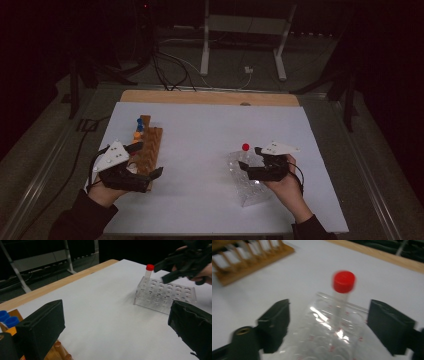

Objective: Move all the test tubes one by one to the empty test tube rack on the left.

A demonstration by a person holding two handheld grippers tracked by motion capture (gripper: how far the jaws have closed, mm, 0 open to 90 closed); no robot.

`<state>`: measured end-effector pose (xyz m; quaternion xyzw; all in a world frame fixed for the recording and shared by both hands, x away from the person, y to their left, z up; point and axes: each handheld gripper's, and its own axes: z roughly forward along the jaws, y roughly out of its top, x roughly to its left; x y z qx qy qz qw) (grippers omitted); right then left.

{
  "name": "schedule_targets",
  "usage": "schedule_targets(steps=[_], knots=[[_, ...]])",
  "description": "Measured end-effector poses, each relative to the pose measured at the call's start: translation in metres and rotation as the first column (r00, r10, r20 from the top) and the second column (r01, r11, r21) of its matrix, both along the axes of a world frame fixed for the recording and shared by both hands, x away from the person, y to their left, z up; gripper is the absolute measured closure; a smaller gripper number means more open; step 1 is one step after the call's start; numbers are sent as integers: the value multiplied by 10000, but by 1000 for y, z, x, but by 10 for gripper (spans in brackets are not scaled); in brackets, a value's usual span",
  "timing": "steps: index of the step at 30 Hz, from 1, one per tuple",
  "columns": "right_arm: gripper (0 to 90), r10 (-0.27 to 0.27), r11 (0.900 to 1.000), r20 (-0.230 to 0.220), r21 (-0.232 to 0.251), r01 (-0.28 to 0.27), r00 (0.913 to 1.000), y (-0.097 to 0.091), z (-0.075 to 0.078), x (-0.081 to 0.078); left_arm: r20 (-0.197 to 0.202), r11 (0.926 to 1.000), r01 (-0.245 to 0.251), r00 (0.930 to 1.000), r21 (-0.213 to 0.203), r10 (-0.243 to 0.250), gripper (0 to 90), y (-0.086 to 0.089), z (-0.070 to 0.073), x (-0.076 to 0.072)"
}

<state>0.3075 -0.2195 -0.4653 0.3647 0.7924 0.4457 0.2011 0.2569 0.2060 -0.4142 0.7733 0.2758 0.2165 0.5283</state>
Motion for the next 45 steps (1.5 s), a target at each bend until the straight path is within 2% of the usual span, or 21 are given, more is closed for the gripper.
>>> schedule_targets(steps=[2,7,11,17,22,28,34,37,40,45], knots=[[314,-105,9997,-133,-202,102,9999,0,-5,6,-6,10000,7,10000,-21,-7,17,0,0,0],[491,-73,9995,-305,-318,63,9995,0,-8,14,-34,10000,-41,10000,-37,41,17,0,-1,1],[574,-31,9995,-355,-320,19,9994,3,-7,18,-54,10000,7,10000,-27,-8,17,0,-2,1],[740,141,9970,-351,-753,-167,9993,6,-8,22,-67,10000,7,10000,-90,-7,17,0,-2,1],[751,176,9980,-247,-606,-190,9995,5,-5,20,-104,10000,7,9999,-69,-8,17,0,-2,2],[751,202,9992,540,-343,-184,9983,-1,16,8,-169,9998,159,9997,-157,-162,18,-1,0,1],[751,351,9994,1412,-42,-349,9894,-1,41,-11,-136,9991,371,9992,-227,-374,20,-5,3,-1],[751,622,9978,1644,107,-648,9844,4,50,-19,-98,9983,528,9985,-242,-531,20,-8,5,-3],[751,1044,9940,1676,144,-1083,9803,12,53,-27,-78,9970,734,9973,-261,-737,20,-13,7,-5],[751,1913,9812,1375,-8,-1931,9718,33,49,-36,-85,9927,1180,9930,-247,-1182,21,-24,10,-8]])
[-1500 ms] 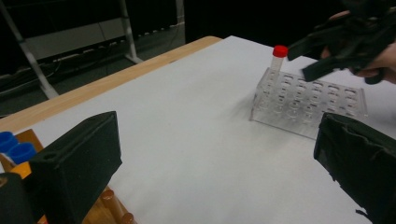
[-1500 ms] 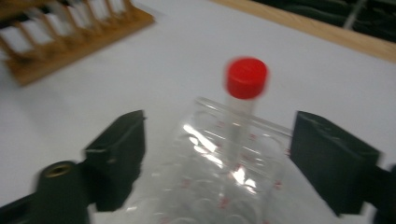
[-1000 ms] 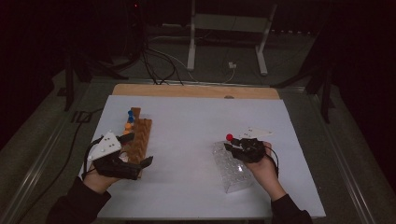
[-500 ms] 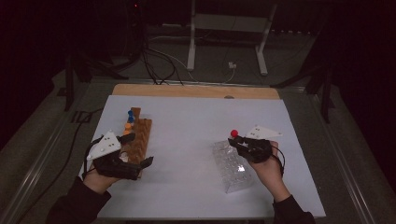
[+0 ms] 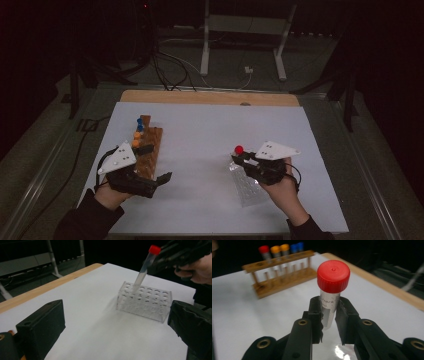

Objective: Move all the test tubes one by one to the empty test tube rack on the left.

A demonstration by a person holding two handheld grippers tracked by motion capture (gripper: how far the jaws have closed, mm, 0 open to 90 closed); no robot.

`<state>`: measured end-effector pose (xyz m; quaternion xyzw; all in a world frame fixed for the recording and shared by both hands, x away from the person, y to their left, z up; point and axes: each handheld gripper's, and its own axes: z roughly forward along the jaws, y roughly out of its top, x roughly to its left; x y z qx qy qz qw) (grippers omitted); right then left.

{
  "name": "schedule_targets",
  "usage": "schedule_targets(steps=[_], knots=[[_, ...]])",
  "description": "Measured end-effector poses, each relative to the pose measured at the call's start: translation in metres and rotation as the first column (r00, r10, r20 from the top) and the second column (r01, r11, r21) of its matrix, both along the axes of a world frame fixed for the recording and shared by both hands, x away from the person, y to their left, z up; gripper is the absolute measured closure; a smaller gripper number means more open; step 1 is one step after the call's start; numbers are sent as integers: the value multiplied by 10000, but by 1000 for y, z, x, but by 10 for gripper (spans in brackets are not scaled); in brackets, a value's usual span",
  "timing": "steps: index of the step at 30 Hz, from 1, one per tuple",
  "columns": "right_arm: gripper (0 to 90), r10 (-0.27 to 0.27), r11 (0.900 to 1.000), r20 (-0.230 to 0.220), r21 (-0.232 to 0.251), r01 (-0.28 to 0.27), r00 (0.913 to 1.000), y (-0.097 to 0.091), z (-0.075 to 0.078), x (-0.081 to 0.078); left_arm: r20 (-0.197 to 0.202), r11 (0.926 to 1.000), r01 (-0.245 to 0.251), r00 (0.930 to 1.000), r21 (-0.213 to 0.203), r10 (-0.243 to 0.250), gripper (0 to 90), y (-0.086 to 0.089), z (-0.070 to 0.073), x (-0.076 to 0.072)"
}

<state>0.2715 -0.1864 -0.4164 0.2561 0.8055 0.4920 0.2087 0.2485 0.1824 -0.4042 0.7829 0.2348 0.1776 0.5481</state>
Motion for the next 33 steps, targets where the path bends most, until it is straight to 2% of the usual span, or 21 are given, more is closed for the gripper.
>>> schedule_targets(steps=[5,10,20,28,29,33], knots=[[751,738,9970,-347,-220,-746,9967,20,-8,-8,-43,9981,617,9981,54,-617,20,-14,4,-3],[751,1251,9911,-583,-376,-1274,9904,33,-13,-13,-111,9938,1109,9938,49,-1108,20,-28,7,-5],[751,1793,9814,-833,-539,-1841,9803,48,-19,-20,-280,9850,1727,9846,59,-1725,40,-51,4,-6],[751,2083,9751,-951,-566,-2142,9734,56,-22,-26,-384,9788,2047,9782,88,-2043,190,-63,-3,-5],[751,2130,9741,-970,-562,-2190,9722,57,-22,-27,-371,9799,1994,9793,90,-1989,219,-65,-4,-5],[751,2243,9713,-1022,-573,-2308,9692,60,-24,-29,-385,9739,2262,9735,175,-2254,326,-70,-10,-5]])
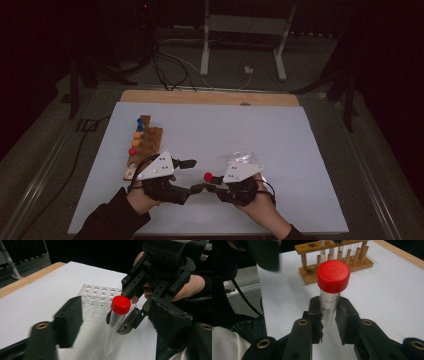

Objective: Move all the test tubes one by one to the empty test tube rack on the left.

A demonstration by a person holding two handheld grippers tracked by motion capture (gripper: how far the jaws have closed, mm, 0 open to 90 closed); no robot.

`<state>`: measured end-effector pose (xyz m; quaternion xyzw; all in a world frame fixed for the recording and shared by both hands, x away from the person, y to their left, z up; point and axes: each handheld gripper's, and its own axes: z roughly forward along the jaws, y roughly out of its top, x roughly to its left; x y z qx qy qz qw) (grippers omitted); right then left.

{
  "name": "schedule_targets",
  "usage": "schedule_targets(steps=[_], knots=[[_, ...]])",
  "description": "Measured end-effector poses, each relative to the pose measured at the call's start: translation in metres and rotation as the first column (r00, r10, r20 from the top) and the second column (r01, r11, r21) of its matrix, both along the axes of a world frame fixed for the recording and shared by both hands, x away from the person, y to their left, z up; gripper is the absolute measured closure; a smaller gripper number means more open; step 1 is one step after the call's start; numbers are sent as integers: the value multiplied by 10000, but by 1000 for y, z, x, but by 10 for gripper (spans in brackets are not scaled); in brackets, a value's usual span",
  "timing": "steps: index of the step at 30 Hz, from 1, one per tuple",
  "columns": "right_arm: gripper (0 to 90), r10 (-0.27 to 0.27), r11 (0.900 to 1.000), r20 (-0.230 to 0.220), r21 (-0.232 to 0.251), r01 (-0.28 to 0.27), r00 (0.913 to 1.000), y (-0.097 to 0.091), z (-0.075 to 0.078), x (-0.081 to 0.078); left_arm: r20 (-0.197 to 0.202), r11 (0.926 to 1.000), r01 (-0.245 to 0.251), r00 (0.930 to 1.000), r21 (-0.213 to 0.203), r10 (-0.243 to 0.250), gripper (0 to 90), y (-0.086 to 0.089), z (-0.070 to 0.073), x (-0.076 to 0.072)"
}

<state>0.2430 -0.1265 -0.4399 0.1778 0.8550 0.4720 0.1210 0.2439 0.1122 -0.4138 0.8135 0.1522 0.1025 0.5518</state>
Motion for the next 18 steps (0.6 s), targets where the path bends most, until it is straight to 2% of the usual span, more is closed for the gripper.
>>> schedule_targets(steps=[4,7,9,13,16,18], knots=[[751,65,10000,-60,-61,-65,10000,2,-2,0,60,9996,275,9996,42,-275,473,-6,-2,-1],[751,114,9999,-111,-100,-115,9999,3,-3,-1,135,9993,271,9995,251,-274,543,-11,-5,0],[751,166,9998,-139,-95,-167,9998,4,-3,-1,191,9992,93,9998,381,-101,573,-14,-7,1],[751,159,9998,-159,-70,-161,9997,4,-3,-1,321,9987,214,9992,460,-229,678,-14,-8,1],[751,143,9999,-252,27,-142,9996,3,-3,0,455,9987,206,9987,464,-228,708,-14,-8,1],[750,100,9999,-256,48,-98,9996,3,-3,0,409,9990,182,9990,410,-199,715,-14,-8,2]])
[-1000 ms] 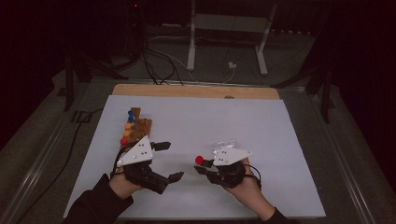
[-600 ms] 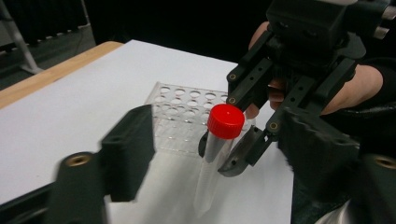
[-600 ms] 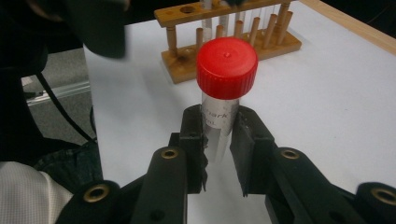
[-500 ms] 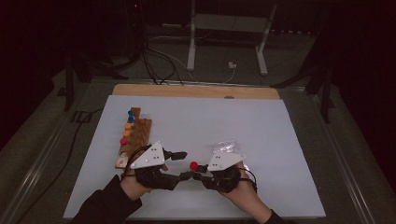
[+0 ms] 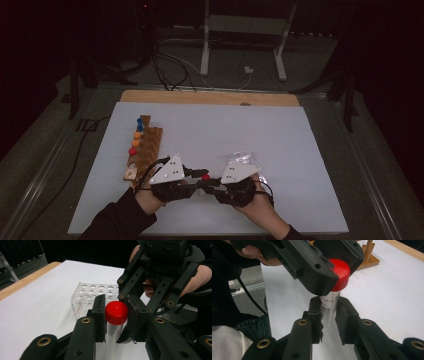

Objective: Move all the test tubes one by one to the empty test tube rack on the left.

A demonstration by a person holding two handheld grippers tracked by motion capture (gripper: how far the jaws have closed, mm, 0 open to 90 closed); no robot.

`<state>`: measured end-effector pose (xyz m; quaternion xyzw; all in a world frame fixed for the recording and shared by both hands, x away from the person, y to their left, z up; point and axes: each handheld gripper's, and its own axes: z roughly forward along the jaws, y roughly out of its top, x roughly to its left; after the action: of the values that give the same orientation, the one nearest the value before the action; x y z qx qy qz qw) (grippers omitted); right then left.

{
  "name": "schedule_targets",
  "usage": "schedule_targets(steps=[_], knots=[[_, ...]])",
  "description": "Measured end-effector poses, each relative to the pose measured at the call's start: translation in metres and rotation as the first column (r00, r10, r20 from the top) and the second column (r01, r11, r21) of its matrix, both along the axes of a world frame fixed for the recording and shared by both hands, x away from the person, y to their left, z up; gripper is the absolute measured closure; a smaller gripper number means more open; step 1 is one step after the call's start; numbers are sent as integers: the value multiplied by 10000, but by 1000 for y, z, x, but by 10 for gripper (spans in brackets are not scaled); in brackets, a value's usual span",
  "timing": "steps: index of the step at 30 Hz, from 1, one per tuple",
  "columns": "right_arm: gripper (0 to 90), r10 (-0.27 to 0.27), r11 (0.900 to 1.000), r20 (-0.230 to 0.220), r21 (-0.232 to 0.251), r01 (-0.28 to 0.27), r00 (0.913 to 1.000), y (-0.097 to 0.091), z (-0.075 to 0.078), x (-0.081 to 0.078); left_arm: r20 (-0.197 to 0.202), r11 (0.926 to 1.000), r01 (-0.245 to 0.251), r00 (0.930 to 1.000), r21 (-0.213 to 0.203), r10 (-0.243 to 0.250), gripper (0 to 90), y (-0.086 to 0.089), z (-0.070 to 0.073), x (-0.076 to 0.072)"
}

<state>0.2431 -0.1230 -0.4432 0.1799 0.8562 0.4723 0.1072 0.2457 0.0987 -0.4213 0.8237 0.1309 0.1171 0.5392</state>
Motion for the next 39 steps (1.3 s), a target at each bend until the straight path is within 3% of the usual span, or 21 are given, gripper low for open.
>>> schedule_targets(steps=[3,5,15,24,26,32,39], knots=[[740,-47,9999,-40,135,48,10000,-1,0,1,-40,9999,-70,10000,-84,69,719,2,1,1],[612,-79,9996,-112,257,82,9999,-2,0,1,-1,9996,-183,9998,-201,183,719,5,3,2],[346,-963,9901,26,1033,955,9954,-23,9,6,121,9975,-690,9975,-166,692,720,27,15,7],[61,-1675,9745,104,1530,1640,9858,-37,13,8,370,9871,-1590,9865,-163,1595,720,55,26,11],[4,-1637,9748,36,1543,1612,9865,-38,13,9,424,9827,-1849,9818,-142,1853,720,61,27,12],[0,-1580,9716,14,1789,1552,9874,-41,15,8,551,9671,-2518,9658,-359,2535,719,85,36,13],[0,-1613,9698,7,1852,1584,9869,-43,16,8,809,9375,-3425,9345,-625,3467,720,113,45,10]])
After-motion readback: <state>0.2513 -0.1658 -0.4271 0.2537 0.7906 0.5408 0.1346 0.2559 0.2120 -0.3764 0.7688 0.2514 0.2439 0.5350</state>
